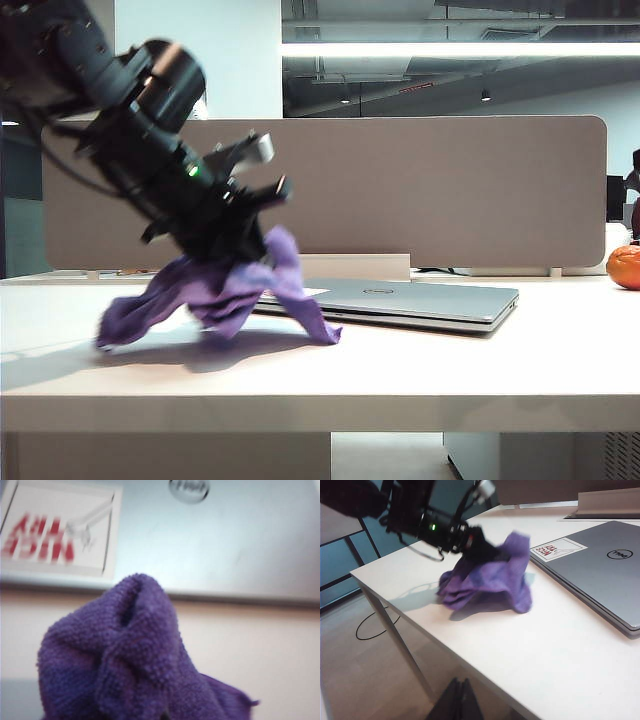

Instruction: Pick up the purple rag and put it over the laptop.

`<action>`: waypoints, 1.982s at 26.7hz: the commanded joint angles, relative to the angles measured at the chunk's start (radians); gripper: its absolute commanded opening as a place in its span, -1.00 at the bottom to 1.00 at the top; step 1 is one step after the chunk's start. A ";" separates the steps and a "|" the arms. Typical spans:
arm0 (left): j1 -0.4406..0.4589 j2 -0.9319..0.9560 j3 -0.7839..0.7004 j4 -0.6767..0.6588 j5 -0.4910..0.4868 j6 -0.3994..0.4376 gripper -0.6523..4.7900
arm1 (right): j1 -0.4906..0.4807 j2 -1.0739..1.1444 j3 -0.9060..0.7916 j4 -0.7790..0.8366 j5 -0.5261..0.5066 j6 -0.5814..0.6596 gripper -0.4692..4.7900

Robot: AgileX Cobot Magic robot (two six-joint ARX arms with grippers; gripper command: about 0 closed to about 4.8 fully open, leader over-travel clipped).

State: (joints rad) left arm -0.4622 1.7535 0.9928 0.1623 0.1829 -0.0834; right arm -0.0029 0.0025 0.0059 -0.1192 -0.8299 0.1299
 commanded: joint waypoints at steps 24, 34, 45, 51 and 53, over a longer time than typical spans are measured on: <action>-0.032 0.258 0.503 0.080 -0.055 -0.003 -0.78 | 0.001 -0.002 -0.003 0.018 0.289 -0.003 -0.74; -0.045 0.514 0.822 -0.027 -0.051 -0.034 -0.78 | 0.001 -0.002 -0.003 0.007 0.289 -0.003 -0.74; -0.047 0.596 0.901 -0.034 -0.048 -0.093 -0.78 | 0.001 -0.002 -0.003 -0.004 0.289 -0.003 -0.74; -0.047 0.597 0.901 -0.027 -0.045 -0.093 0.07 | 0.001 -0.002 -0.003 -0.004 0.289 -0.003 -0.74; -0.047 0.597 0.901 -0.026 -0.028 -0.092 0.41 | 0.001 -0.002 -0.003 -0.004 0.288 -0.003 -0.74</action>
State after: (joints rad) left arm -0.5072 2.3524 1.8870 0.1184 0.1349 -0.1761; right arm -0.0025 0.0025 0.0059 -0.1329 -0.5423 0.1272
